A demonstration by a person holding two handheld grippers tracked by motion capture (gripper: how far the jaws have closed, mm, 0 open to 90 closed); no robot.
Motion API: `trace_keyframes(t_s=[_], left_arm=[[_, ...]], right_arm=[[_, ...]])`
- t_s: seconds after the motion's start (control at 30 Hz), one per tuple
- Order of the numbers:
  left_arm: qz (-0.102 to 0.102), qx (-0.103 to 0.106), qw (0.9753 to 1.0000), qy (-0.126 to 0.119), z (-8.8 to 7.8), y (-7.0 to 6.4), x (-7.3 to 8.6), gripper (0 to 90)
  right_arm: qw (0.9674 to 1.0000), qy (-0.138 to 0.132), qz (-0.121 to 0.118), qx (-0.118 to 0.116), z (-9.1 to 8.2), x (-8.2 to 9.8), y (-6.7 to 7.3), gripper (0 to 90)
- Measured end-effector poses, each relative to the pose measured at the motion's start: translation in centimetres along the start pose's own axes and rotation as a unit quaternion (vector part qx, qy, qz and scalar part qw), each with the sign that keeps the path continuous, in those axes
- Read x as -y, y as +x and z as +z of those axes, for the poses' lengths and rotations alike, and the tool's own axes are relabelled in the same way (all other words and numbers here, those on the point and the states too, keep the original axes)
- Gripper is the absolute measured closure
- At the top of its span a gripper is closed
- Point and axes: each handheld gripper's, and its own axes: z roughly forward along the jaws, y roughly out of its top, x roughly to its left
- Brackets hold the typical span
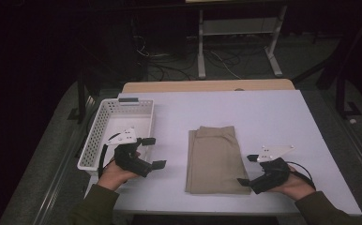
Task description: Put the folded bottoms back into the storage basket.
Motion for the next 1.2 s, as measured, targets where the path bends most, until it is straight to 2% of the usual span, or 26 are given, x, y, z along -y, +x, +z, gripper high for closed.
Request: trace_keyframes(t_s=[0.1, 0.27, 0.47, 0.77, 0.9, 1.2], left_arm=[[0.0, 0.0, 1.0, 0.0, 0.0, 0.0, 0.0, 0.0], [-0.001, 0.0, 1.0, 0.0, 0.0, 0.0, 0.0, 0.0], [-0.001, -0.002, 1.0, 0.0, 0.0, 0.0, 0.0, 0.0], [-0.006, -0.007, 1.0, 0.0, 0.0, 0.0, -0.2, 0.0], [-0.002, -0.009, 0.9999, 0.005, 0.0, 0.0, -0.5, 0.0], [-0.002, -0.013, 0.9996, -0.023, -0.4, -0.4, -1.3, 0.0]], right_arm=[[0.9999, 0.003, 0.008, 0.007, -0.1, 0.6, -0.1, 0.3], [0.9997, 0.0, 0.024, 0.005, -0.5, 1.6, -0.2, 0.0], [0.9996, -0.002, 0.025, 0.01, -0.7, 2.0, -0.2, 0.0], [0.9997, 0.004, 0.023, 0.0, -0.3, 2.1, -0.2, 0.0], [0.9997, 0.002, 0.023, -0.001, -0.3, 2.1, -0.2, 0.0], [0.9998, 0.0, 0.021, 0.0, -0.4, 2.1, -0.4, 0.0]])
